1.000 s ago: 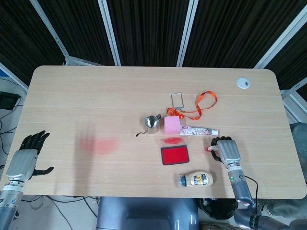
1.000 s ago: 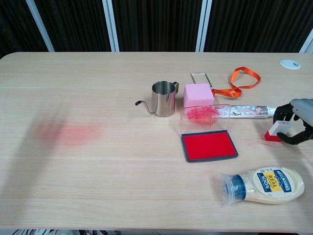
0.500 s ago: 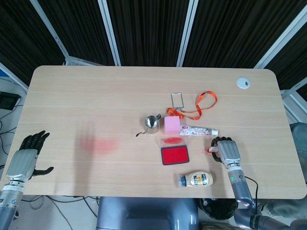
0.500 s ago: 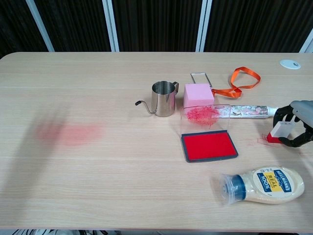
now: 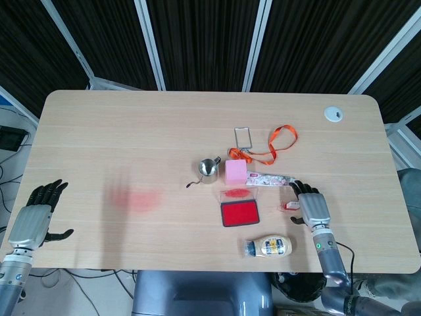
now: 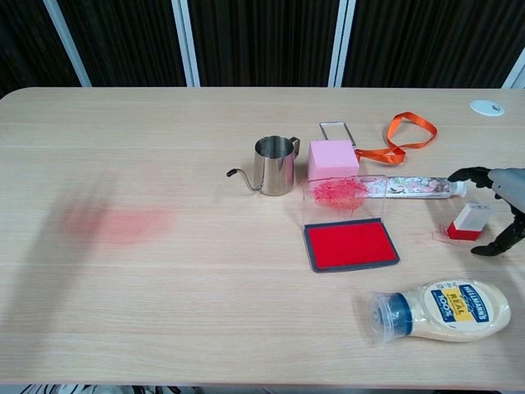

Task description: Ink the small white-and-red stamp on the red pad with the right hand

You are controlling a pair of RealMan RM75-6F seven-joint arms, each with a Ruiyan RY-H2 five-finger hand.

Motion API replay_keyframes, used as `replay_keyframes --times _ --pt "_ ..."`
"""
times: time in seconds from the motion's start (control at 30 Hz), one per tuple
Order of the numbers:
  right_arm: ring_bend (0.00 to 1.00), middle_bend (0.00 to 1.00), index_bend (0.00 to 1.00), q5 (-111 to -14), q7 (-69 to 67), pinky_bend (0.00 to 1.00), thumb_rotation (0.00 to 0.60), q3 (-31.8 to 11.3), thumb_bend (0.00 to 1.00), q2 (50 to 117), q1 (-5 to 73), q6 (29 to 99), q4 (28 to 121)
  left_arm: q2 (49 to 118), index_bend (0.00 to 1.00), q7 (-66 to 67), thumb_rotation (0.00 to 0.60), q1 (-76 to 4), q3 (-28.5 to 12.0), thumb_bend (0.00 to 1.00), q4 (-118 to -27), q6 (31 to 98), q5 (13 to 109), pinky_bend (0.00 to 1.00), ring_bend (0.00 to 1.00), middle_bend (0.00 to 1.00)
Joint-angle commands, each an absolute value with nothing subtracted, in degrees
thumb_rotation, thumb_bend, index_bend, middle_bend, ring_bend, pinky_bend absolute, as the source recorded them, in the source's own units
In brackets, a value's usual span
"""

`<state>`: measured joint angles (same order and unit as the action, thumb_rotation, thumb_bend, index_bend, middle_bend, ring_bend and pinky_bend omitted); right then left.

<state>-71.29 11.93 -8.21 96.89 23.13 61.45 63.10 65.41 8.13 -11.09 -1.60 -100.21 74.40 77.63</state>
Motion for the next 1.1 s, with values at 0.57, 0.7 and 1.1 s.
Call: replay_keyframes --times 0.57,0.7,1.1 --pt "0.04 0.0 0.0 -80.8 18.3 0.22 0.6 -5.78 0.08 75.19 19.06 73.18 88.86 65.07 0.0 7.66 0.6 -11.02 -1.36 0.0 -100.11 74.66 78.59 0.0 0.0 0.0" --pt "0.02 0.0 0.0 -84.14 16.12 0.22 0.6 -3.26 0.07 70.92 14.9 79.0 91.24 65.2 0.0 8.17 0.6 -11.06 -1.43 0.0 -99.59 75.06 79.04 0.0 0.0 0.0" --pt "0.0 0.0 0.0 -91.15 12.24 0.21 0.6 0.04 0.08 67.85 7.66 90.44 90.39 66.06 0.0 8.32 0.6 -10.76 -1.62 0.0 -97.69 76.94 80.77 0.0 0.0 0.0"
